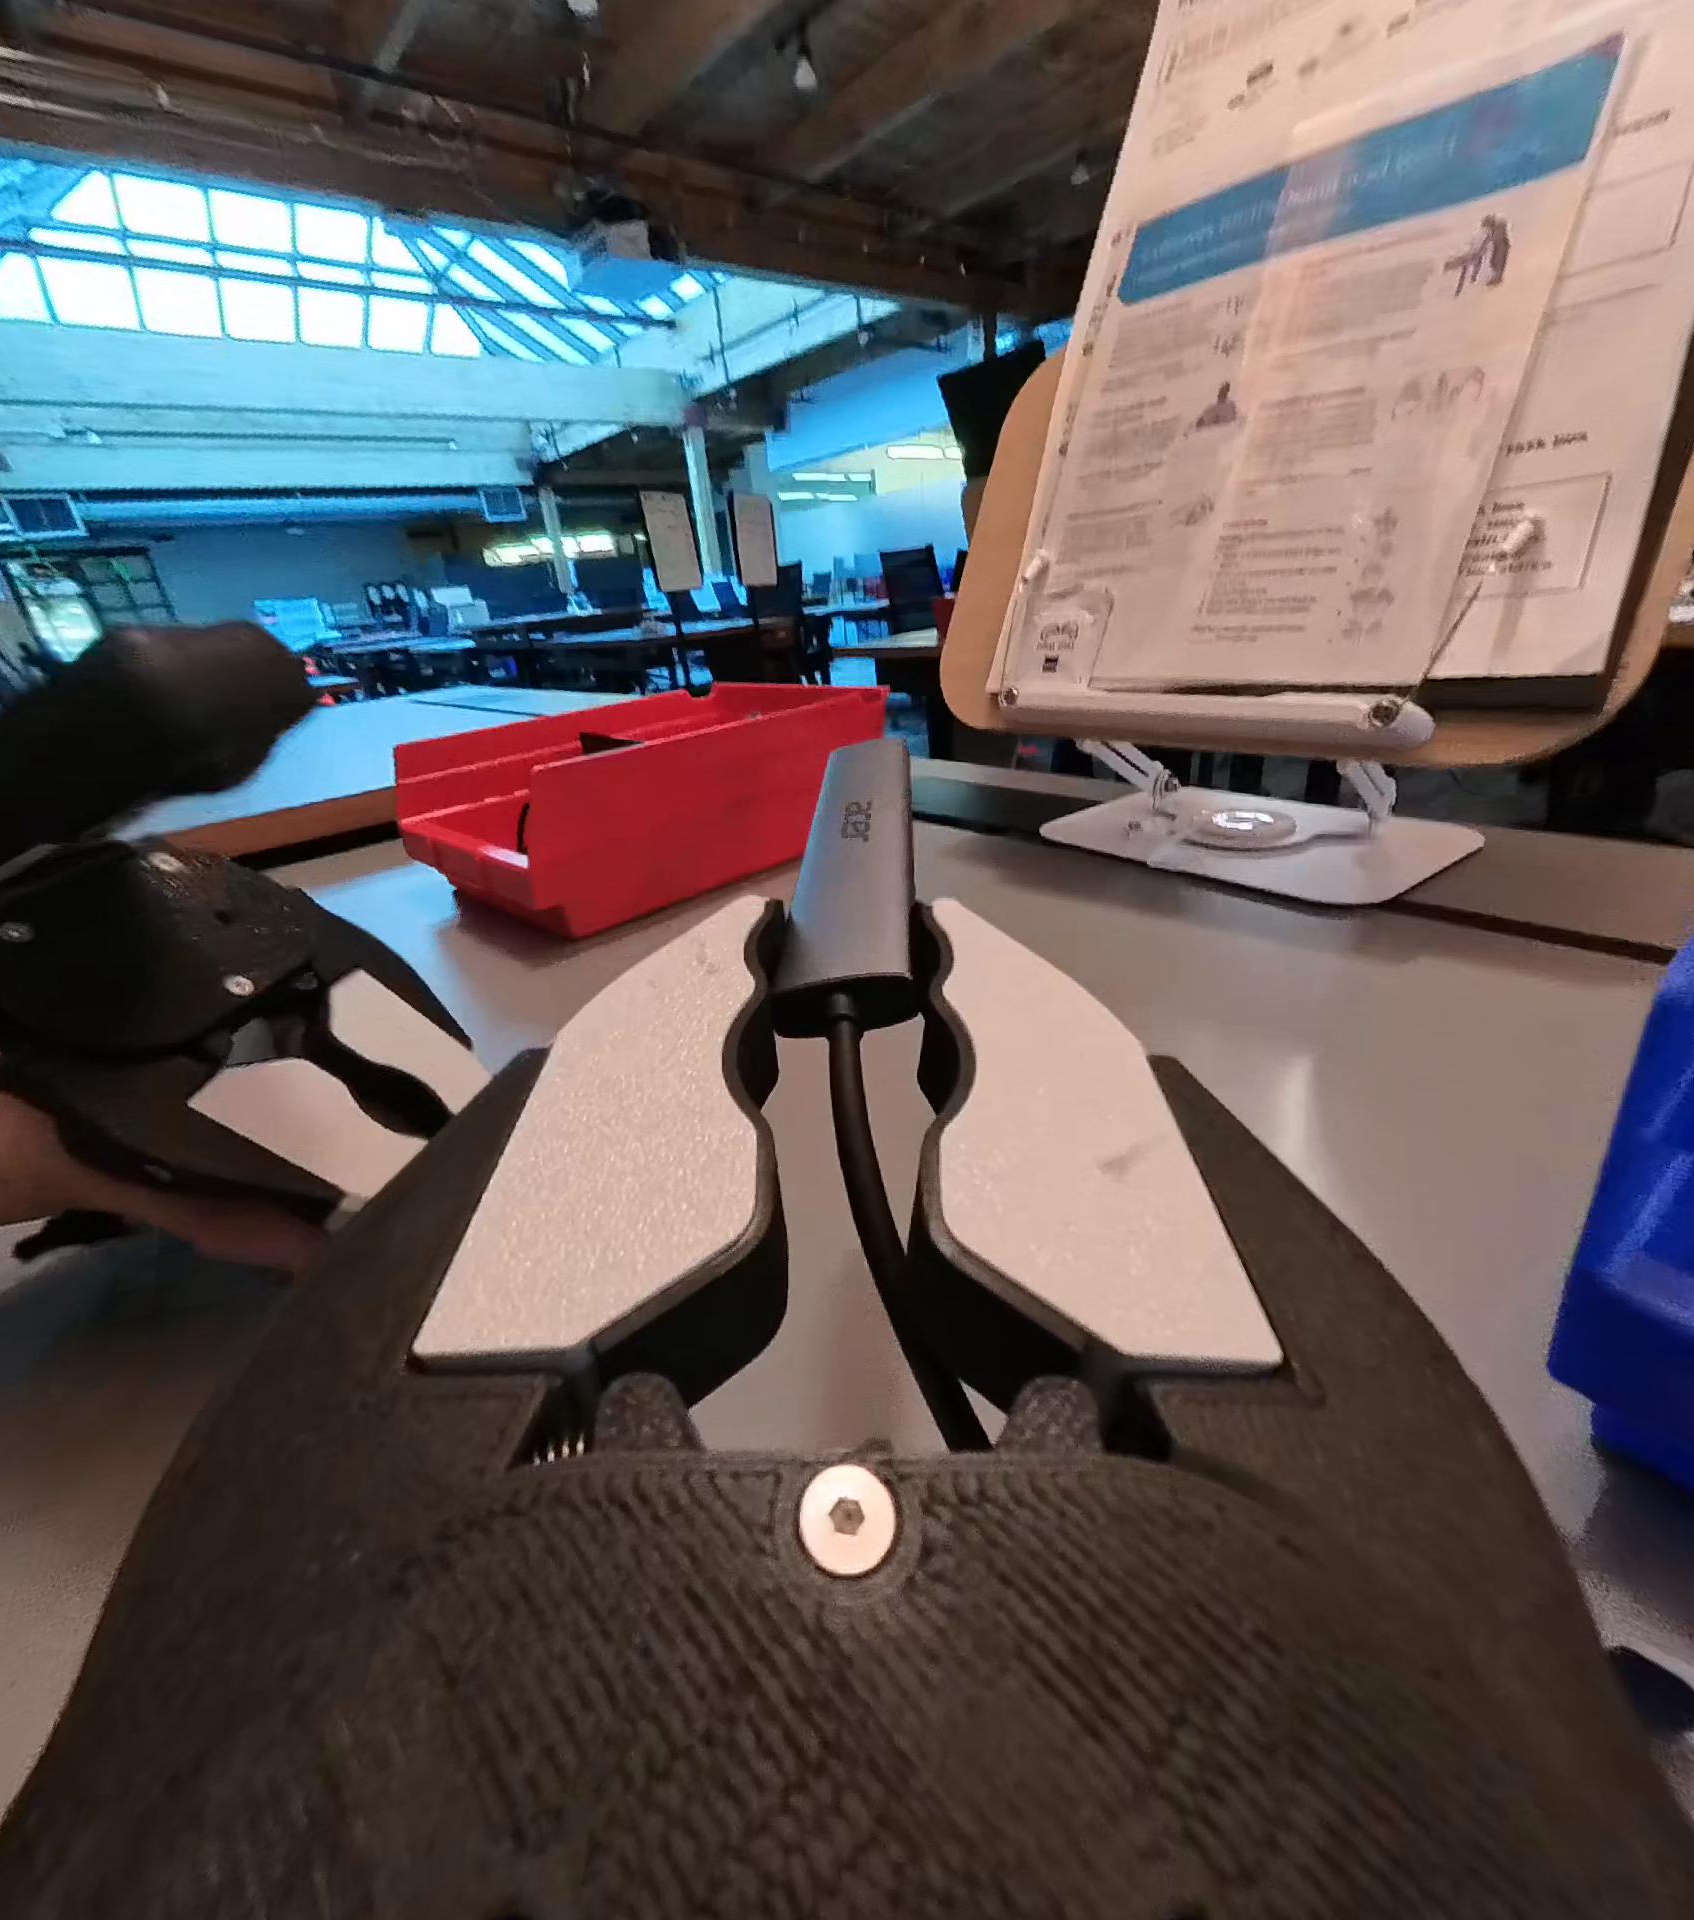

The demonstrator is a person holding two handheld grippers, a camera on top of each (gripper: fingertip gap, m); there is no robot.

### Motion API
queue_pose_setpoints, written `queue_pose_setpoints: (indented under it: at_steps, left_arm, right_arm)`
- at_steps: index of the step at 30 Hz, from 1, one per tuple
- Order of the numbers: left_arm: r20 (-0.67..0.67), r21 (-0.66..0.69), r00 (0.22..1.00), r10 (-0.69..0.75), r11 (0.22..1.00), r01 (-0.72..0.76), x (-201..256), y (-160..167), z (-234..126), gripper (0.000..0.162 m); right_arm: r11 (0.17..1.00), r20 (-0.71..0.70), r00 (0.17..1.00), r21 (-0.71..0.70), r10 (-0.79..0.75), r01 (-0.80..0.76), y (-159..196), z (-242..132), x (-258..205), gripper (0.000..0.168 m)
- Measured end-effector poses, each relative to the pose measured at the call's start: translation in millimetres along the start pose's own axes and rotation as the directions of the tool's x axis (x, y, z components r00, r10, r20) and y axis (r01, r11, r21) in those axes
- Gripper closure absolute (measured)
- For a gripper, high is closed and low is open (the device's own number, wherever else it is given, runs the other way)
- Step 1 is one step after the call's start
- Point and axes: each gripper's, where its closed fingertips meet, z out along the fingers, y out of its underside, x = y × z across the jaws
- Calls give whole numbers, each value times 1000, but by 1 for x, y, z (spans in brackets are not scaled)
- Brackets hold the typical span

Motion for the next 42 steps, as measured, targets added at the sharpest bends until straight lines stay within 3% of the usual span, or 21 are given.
queue_pose_setpoints:
  at_steps: [1, 10, 16, 35, 42]
  left_arm:
    - [2, 14, 1000, -6, 1000, 6, 2, -7, -3, 158]
    - [11, 77, 1000, -21, 997, 20, 12, -76, -36, 158]
    - [-7, 102, 1000, -2, 995, 3, 23, -102, -43, 158]
    - [46, 82, 999, 22, 996, -26, 19, -106, -39, 158]
    - [153, 23, 985, 82, 996, -87, 13, -101, -38, 158]
  right_arm:
    - [1000, -14, 1000, -15, 0, 0, 2, 0, 1, 145]
    - [993, 5, 995, -64, 98, -98, 8, 0, 1, 145]
    - [992, 5, 994, -52, 113, -113, 6, -1, 3, 145]
    - [996, 6, 1000, -80, 30, -29, 10, 2, -6, 145]
    - [991, -19, 997, -116, -68, 66, 14, 6, -11, 145]
